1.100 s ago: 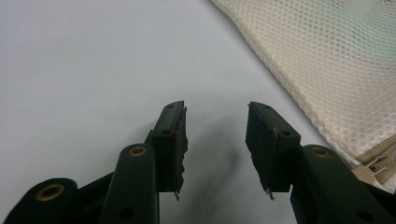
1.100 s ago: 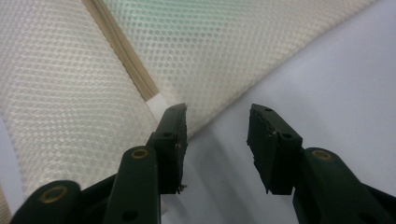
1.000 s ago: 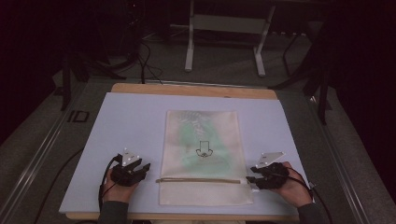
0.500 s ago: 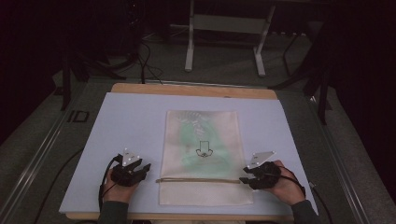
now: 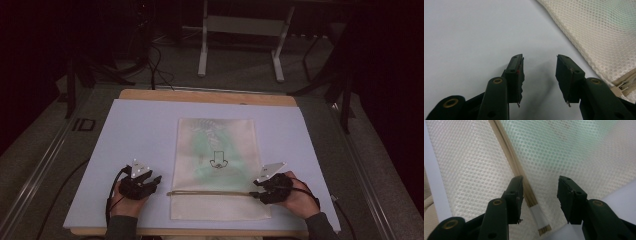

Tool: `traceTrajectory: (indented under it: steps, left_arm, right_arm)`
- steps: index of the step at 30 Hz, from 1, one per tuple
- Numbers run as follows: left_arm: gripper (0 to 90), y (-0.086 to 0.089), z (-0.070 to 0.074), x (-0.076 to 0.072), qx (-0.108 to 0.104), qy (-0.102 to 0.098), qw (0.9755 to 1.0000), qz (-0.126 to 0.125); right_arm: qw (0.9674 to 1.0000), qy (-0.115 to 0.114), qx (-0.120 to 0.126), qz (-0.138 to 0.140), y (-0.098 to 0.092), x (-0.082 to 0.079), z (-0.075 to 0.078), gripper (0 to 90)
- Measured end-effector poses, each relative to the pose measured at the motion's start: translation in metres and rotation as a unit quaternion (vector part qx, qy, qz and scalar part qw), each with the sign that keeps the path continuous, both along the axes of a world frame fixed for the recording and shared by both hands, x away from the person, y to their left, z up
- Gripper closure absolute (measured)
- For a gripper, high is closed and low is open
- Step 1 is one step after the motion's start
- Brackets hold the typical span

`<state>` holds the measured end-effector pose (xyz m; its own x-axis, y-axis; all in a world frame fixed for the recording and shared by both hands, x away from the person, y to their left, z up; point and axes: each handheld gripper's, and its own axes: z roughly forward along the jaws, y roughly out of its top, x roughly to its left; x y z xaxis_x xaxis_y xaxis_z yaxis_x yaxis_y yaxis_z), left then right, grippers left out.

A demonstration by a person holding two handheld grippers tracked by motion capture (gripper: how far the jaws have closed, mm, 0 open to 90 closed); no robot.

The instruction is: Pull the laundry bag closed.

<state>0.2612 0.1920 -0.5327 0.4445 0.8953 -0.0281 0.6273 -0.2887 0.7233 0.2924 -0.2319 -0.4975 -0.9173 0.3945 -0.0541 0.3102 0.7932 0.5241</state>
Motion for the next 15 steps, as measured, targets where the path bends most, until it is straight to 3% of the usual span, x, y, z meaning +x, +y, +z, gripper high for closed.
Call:
traceTrajectory:
  steps: [15]
  left_arm:
    - [56.7,0.0,0.0,0.0,-0.001,0.0,1.0,-0.001]
  right_arm:
    - [0.9997,0.002,-0.002,0.025,0.017,-0.001,-0.002,55.0]
